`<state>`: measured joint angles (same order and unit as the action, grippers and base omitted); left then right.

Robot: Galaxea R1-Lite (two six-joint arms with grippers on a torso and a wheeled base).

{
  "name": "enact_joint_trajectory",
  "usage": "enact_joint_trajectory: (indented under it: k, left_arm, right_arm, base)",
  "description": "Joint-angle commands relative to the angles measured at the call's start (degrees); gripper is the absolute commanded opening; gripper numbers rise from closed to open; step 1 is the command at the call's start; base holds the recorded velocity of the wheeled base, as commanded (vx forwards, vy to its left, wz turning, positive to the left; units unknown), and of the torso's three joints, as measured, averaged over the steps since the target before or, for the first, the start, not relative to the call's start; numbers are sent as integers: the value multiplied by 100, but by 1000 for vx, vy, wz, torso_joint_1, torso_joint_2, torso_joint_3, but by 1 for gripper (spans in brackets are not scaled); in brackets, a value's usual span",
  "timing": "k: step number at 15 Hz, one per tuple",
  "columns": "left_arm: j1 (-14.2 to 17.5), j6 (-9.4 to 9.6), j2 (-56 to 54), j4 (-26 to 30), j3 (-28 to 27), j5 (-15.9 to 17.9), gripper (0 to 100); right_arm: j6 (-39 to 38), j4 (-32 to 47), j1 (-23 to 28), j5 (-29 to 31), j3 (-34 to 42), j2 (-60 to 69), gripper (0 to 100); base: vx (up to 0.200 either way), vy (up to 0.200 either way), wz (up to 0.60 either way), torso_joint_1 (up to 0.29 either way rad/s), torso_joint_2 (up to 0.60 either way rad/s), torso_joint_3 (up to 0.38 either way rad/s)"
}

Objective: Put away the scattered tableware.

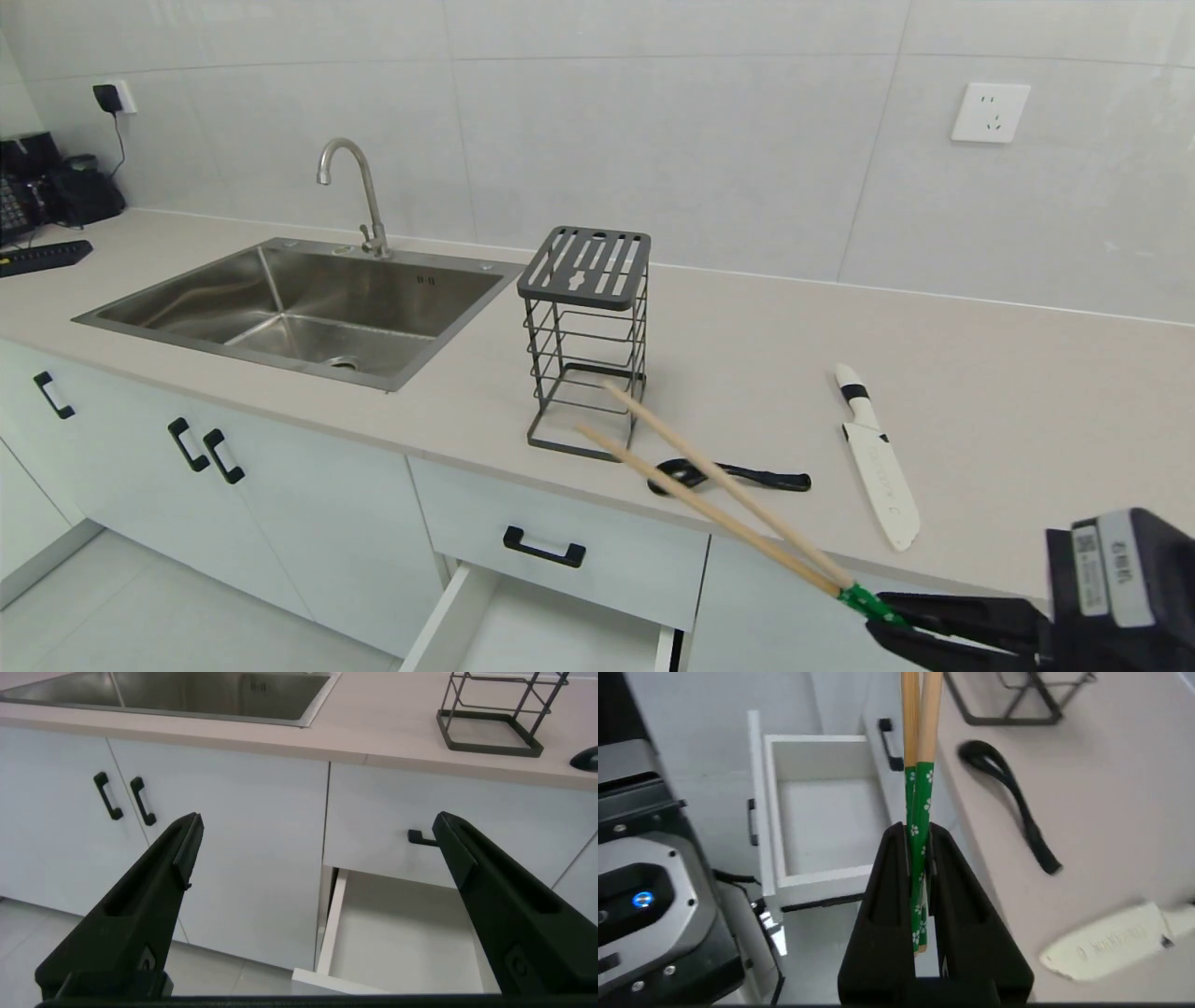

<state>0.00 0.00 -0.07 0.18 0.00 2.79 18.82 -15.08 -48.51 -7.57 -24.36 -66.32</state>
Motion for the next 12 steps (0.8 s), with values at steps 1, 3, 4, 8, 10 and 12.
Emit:
enact_joint_trajectory:
  k: [1,3,4,8,10,12]
  left_arm:
    - [0,0,7,-1,0,2,100]
    - [0,0,7,-1,0,2,100]
    - [0,0,7,-1,0,2,100]
    - [0,0,7,-1,0,2,100]
    - [0,0,7,-1,0,2,100]
    - [0,0,7,-1,0,2,100]
  right_arm:
    - [-10,-39,-730,36,-658,-1068,0]
    - [-19,-48,-906,54,-1177,-1595,0]
    - [-28,-56,-994,124,-1361,-1823,0]
    - [-133,-373,-1249,792,-2047,-2948,0]
    - [-502,-390,-1434,880,-1897,-3159,0]
    - [-775,-390,-1583,915,-1959,-3309,0]
  base:
    - [0,0,0,0,0,0]
    - [0,0,0,0,0,0]
    - [0,0,0,0,0,0]
    - [0,0,0,0,0,0]
    - [0,0,0,0,0,0]
    - [0,0,0,0,0,0]
